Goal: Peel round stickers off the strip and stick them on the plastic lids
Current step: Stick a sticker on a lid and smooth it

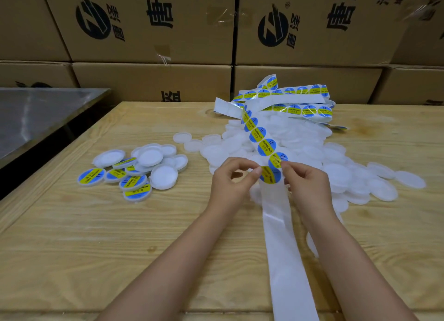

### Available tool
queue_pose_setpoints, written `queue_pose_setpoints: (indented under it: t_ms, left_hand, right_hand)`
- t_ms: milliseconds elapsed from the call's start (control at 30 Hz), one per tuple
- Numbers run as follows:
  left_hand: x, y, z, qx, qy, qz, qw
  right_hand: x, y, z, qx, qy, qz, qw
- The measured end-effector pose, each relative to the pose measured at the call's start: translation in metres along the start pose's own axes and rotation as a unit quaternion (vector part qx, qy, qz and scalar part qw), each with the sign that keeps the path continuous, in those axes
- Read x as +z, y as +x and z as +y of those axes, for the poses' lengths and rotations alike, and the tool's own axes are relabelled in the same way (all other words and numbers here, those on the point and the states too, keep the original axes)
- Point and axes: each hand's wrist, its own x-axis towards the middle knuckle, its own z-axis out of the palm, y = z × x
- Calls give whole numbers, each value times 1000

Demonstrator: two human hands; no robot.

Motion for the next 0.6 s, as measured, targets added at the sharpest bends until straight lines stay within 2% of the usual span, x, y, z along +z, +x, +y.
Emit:
queue_pose_setpoints:
  t_ms: [133, 233, 333, 400, 467, 600]
  left_hand:
    - [-3, 3, 3, -60, -127, 14, 990]
    - [-3, 4, 2, -104, -177, 25, 978]
    - [-4, 5, 1, -148, -201, 26, 968]
    - [-5, 6, 0, -169, -221, 26, 960]
    - [-5, 6, -1, -185, -239, 21, 953]
    - [-4, 6, -2, -205, -262, 15, 943]
  right_hand:
    - [-5, 9, 5, 25, 1, 47, 999]
    - [-10, 11, 4, 16, -45, 95, 994]
    - [-14, 12, 4, -16, -162, 108, 981]
    - [-15, 11, 5, -41, -273, 104, 955]
    - [-13, 7, 6, -113, -346, 122, 923]
    - [2, -4, 3, -319, -338, 92, 881]
